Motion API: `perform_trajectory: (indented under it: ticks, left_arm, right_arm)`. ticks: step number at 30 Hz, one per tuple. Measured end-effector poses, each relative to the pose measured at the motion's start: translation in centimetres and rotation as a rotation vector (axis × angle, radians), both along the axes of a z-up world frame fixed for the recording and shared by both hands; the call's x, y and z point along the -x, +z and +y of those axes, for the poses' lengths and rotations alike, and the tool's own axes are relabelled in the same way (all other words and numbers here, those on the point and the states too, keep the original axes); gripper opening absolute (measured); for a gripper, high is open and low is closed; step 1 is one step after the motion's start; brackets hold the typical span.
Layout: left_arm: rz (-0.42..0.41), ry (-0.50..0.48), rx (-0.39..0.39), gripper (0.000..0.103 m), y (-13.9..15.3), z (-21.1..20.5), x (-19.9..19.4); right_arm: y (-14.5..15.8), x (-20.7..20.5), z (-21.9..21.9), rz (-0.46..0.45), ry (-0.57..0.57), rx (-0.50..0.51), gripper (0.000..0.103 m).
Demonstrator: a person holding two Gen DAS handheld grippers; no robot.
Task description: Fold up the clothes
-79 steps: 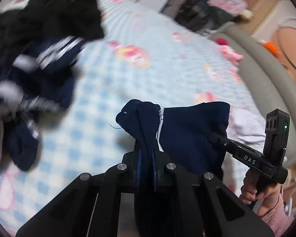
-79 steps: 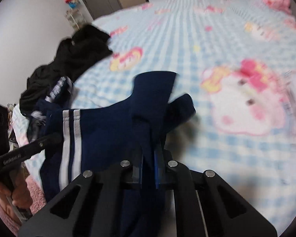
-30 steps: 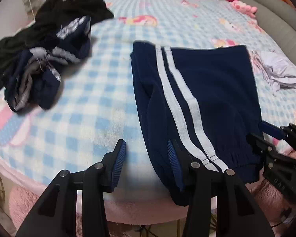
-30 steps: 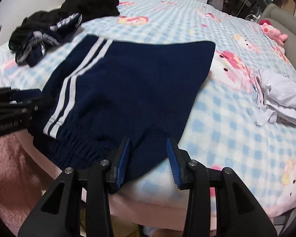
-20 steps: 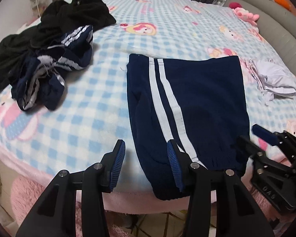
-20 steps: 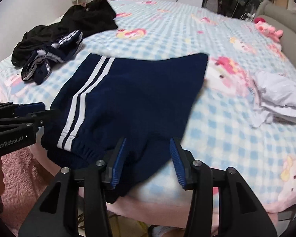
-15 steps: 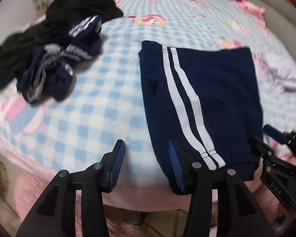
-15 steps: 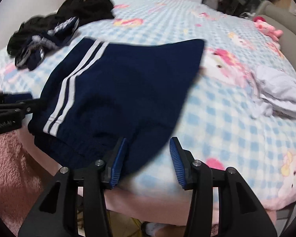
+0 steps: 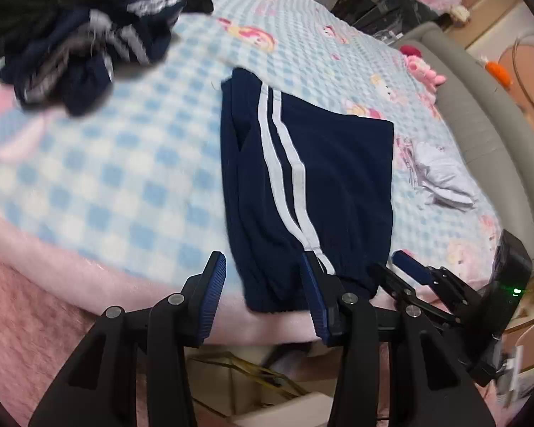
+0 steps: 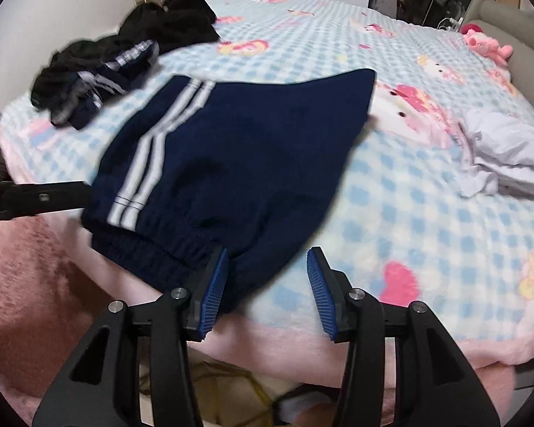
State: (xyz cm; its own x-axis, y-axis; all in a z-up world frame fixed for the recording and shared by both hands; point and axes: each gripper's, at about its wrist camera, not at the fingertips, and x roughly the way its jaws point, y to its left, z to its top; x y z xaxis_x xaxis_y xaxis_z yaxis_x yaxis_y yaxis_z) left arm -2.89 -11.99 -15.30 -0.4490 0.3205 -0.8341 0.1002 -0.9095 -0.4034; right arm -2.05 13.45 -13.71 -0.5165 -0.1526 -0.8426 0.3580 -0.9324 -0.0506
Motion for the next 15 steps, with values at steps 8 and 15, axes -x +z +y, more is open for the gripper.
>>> perform_trajectory:
  ticks: [8,15]
  left_arm:
    - [-0.006,-0.023,-0.159,0.043,-1.3,-0.1,0.2]
    - [-0.032,-0.010,-0.261,0.040,-4.0,-0.2,0.5]
  right_arm:
    - [0.6,0.8,1.8,-0.086,0.031,0.190,0.052]
    - [-0.8,0.3,-0.2,-0.114,0.086,0.159,0.048]
